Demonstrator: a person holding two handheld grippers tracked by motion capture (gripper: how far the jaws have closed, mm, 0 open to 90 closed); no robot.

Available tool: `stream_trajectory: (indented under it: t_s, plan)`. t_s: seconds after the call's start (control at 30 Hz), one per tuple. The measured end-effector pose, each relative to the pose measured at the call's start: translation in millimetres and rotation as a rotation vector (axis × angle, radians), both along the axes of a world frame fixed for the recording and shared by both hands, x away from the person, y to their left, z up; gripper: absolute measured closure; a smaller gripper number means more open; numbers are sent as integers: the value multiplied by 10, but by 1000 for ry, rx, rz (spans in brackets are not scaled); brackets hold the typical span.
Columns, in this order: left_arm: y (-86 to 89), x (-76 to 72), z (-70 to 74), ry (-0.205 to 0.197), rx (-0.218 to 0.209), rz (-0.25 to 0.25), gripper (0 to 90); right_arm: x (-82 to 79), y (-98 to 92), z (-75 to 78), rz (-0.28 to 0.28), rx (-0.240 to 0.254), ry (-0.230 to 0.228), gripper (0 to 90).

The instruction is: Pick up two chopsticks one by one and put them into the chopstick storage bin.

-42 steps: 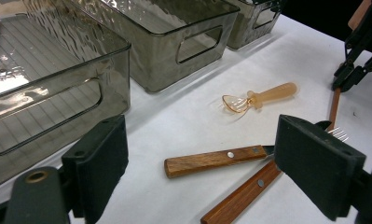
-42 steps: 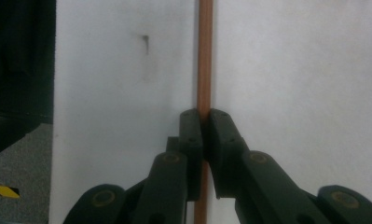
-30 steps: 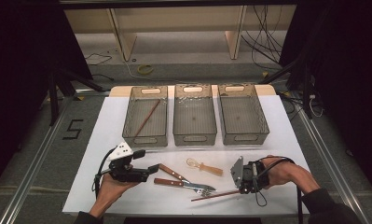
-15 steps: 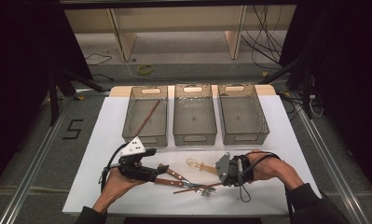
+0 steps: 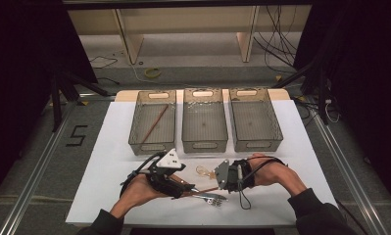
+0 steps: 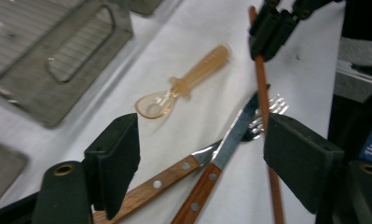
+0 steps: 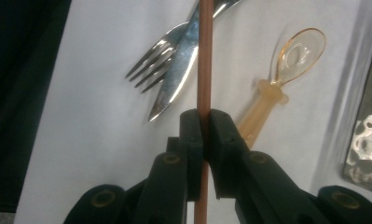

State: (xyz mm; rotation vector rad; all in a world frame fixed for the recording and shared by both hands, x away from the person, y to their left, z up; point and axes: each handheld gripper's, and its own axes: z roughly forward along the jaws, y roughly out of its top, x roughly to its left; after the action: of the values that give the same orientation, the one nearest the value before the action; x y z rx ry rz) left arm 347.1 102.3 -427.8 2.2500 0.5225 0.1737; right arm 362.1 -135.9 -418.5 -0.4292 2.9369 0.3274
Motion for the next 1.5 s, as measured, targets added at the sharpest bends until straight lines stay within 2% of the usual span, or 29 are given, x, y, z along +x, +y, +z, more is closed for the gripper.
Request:
stream_trajectory:
  t_s: [0.07, 0.23, 0.33, 0.67, 0.9, 1.2, 1.37, 1.5]
  plan:
    - [-56, -5, -14, 13, 7, -10, 291, 5, 21, 10, -3, 2, -7, 850]
    - [-175, -12, -49, 40, 68, -43, 342, 3, 69, 23, -6, 6, -28, 850]
    - [-218, -11, -65, 39, 110, -55, 383, -1, 105, 24, -3, 6, -43, 850]
    - [-296, -43, -82, 18, 161, -103, 587, 5, 157, 38, -1, 23, -52, 849]
    - [-344, -44, -98, 42, 204, -134, 696, -5, 164, 40, -1, 17, -61, 850]
    - [-385, -45, -103, 60, 199, -148, 822, -15, 188, 37, -1, 10, -69, 849]
    - [-378, -41, -107, 64, 199, -143, 833, -9, 190, 41, 7, 7, -68, 846]
    - [-355, -36, -98, 60, 196, -126, 838, 4, 184, 54, -18, 22, -64, 812]
